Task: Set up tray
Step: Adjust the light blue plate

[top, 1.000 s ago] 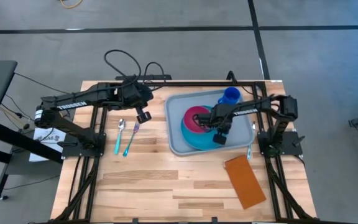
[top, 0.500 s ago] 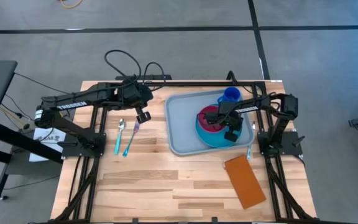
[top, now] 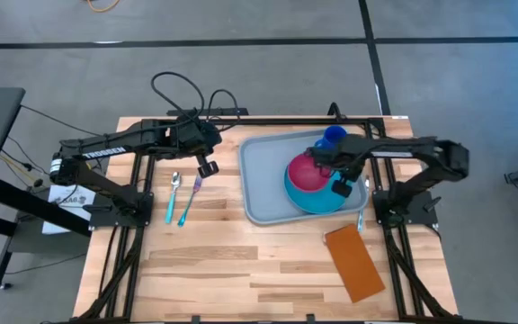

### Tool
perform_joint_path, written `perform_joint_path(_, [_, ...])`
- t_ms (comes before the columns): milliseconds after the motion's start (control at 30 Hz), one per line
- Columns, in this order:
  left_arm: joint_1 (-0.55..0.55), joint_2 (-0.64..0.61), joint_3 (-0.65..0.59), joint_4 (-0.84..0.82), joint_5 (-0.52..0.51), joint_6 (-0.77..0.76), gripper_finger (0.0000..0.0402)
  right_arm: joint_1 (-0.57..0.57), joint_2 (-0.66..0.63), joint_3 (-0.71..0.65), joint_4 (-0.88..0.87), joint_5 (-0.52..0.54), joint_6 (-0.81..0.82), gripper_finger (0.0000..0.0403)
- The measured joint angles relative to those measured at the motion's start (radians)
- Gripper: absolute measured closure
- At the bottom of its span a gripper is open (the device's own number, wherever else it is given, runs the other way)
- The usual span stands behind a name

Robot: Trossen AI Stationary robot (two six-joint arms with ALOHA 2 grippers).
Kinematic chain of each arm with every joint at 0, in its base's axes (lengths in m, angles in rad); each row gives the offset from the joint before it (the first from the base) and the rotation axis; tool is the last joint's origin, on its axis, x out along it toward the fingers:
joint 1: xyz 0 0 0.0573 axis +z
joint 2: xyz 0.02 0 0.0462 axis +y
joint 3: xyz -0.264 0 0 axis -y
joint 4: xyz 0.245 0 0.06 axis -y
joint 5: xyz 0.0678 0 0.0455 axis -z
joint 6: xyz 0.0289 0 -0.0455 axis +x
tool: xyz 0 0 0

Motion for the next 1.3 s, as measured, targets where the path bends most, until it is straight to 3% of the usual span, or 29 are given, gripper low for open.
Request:
perform_joint_path(200, [0.0,0.0,0.0,0.013,-0.016,-0.005,0.0401,0.061,-0.174,0.0,0.279,-0.164,-0.008,0.0403])
perform_joint_path(300, [0.0,0.0,0.0,0.013,-0.016,-0.009,0.0401,0.13,-0.223,0.0,0.467,-0.225,-0.09,0.0403])
perform_joint_path(500, [0.0,0.0,0.0,0.02,-0.014,-0.01,0.0401,0.245,-0.183,0.003,0.846,-0.231,-0.18,0.0403])
perform_joint_path(600, [-0.002,0.0,0.0,0.03,-0.008,-0.014,0.0401,0.248,-0.107,0.001,0.836,-0.191,-0.181,0.0403])
perform_joint_path(733, [-0.009,0.001,0.0,0.029,-0.005,-0.026,0.0401,0.206,-0.018,0.001,0.679,-0.03,-0.083,0.0403])
perform_joint_path(800, [-0.014,0.001,0.0,0.026,0.0,-0.026,0.0401,0.178,0.012,0.0,0.612,0.0,-0.053,0.0403])
perform_joint_path(1033, [-0.018,0.001,0.0,0.029,0.001,-0.026,0.0401,0.077,0.051,0.002,0.603,-0.015,-0.075,0.0403])
perform_joint_path(1300, [-0.018,0.001,0.0,0.025,0.0,-0.024,0.0401,0.021,0.112,0.001,0.396,-0.098,-0.034,0.0403])
